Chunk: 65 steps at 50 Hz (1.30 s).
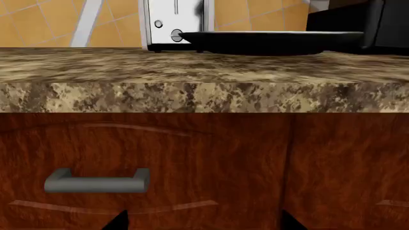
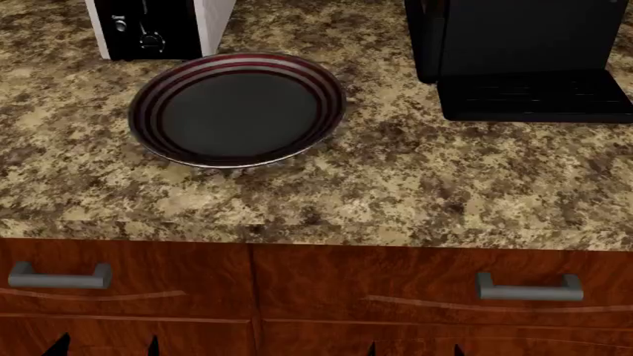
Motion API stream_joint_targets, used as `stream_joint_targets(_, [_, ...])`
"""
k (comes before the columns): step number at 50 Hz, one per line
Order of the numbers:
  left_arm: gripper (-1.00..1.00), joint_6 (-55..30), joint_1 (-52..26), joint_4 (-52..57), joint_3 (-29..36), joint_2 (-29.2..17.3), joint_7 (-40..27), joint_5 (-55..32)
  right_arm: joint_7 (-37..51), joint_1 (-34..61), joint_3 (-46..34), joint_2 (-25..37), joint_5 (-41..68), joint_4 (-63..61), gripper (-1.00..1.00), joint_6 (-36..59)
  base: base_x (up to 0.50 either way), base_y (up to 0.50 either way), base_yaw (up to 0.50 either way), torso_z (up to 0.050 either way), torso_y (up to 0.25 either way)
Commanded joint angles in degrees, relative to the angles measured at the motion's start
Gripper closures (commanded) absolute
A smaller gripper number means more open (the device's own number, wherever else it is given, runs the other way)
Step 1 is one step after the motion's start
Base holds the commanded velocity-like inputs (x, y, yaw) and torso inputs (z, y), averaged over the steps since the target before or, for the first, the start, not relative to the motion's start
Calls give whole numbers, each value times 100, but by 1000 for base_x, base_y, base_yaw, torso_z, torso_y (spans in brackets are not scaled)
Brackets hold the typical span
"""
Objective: Place the toasted item on a plate.
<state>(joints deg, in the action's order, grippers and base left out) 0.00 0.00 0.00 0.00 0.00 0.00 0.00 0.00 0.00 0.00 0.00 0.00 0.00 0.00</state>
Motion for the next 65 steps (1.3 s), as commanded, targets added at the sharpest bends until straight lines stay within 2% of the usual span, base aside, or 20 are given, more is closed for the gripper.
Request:
stream_joint_targets(1, [-100,0,0,0,25,-57,-64,-56,72,0,-72,54,54,0,-100,0,0,0,0,0,0])
stream_joint_targets(16, [-100,-239,345,496,214,-318,-460,-247,267,214,-390,297,337,-182,-100,216,0,0,0,0,0])
stream_joint_targets(29, [-100,-1518,-12,1879,474,-534,-567,-184,455,389,-526,494,411,-1549,-100,1161,0,0,0,0,0])
stream_joint_targets(30, [-100,-2210,-253,2500,548,-657,-535,-63,464,536,-568,600,379,-2352,-100,1860,0,0,0,50,0])
stream_joint_targets(37, [-100,-2480,-251,2725,607,-703,-609,-51,531,518,-627,646,414,-2555,-100,1946,0,0,0,50,0])
stream_joint_targets(65, [-100,-2720,-387,2851,702,-788,-765,-238,723,467,-740,836,502,-2753,-100,1996,0,0,0,50,0])
